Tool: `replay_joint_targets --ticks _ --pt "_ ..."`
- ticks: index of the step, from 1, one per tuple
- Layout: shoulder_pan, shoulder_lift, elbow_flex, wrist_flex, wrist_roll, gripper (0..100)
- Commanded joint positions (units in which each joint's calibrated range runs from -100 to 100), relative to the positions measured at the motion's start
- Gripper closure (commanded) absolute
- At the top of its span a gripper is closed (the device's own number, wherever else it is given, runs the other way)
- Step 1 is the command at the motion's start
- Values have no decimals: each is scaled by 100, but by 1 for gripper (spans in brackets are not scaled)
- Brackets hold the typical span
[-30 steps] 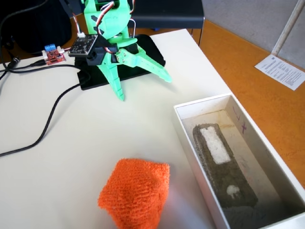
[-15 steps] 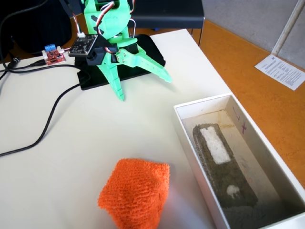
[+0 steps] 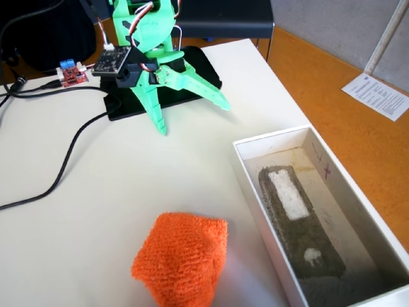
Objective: Remove orange objects from table
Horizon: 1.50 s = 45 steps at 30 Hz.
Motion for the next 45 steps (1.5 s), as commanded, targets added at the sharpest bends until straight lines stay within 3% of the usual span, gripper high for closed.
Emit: replay_joint_targets --ticks 1,4,8,9,10,14,22,29,43,44,45 --pt "-9 27 -20 60 5 40" --pt "-135 27 -20 60 -20 40" --pt "-172 371 -601 -621 1187 40" --pt "-9 539 -921 -1091 1397 40" --pt "139 816 -1231 -1651 1260 40" --pt "590 2788 -3208 -3061 1260 40" --pt "1204 8067 -7200 -3750 1778 40" --pt "1085 9947 -7762 -4464 1988 40" --pt "819 11323 -8053 -4983 2198 40" --pt "812 11416 -8130 -4991 2198 41" --pt "804 11483 -8179 -4991 2198 51"
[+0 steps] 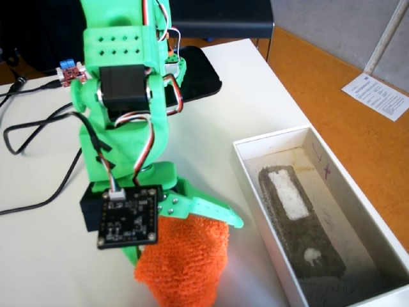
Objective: Remove orange objects from table
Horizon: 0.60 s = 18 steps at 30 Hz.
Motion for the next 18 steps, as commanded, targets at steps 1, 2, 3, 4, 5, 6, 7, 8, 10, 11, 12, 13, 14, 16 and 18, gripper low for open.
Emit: replay_joint_targets --ticks 1,2,3,4,5,6,7,8,10,11,12,13,14,16,18 --pt "-64 176 -452 -83 5 57" --pt "-57 226 -491 -83 5 63" --pt "-49 243 -500 -83 29 75" --pt "-35 268 -520 -83 29 90" --pt "-27 285 -558 -91 29 100" --pt "-27 302 -578 -115 15 100" --pt "-12 310 -597 -123 20 100" --pt "-12 310 -597 -123 49 100" --pt "-12 285 -626 -123 54 100" --pt "-12 243 -636 -123 39 100" --pt "-12 176 -636 -123 20 100" --pt "-20 75 -636 -123 -10 100" --pt "-20 -51 -626 -123 -54 100" --pt "-27 -453 -568 -123 -156 100" --pt "-27 -1033 -481 -34 -239 100"
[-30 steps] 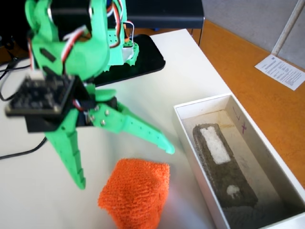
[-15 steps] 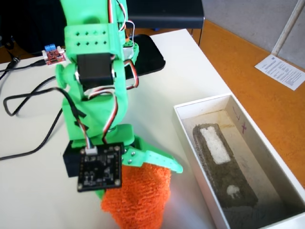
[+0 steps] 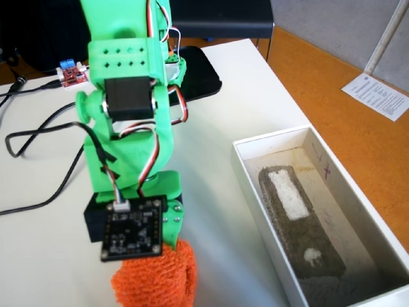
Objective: Remove orange objects from table
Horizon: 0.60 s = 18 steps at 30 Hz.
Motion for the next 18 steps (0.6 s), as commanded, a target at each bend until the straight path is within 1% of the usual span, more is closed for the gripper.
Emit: replay_joint_targets --ticks 1,5,9,13,18 --pt "14 -1422 -124 113 -161 100" --pt "-127 -2765 -182 583 -269 100" --pt "-726 -3587 -832 1418 -381 100" --pt "-1805 -3671 -1655 1888 -493 100" --pt "-2966 -3310 -1917 1694 -459 100"
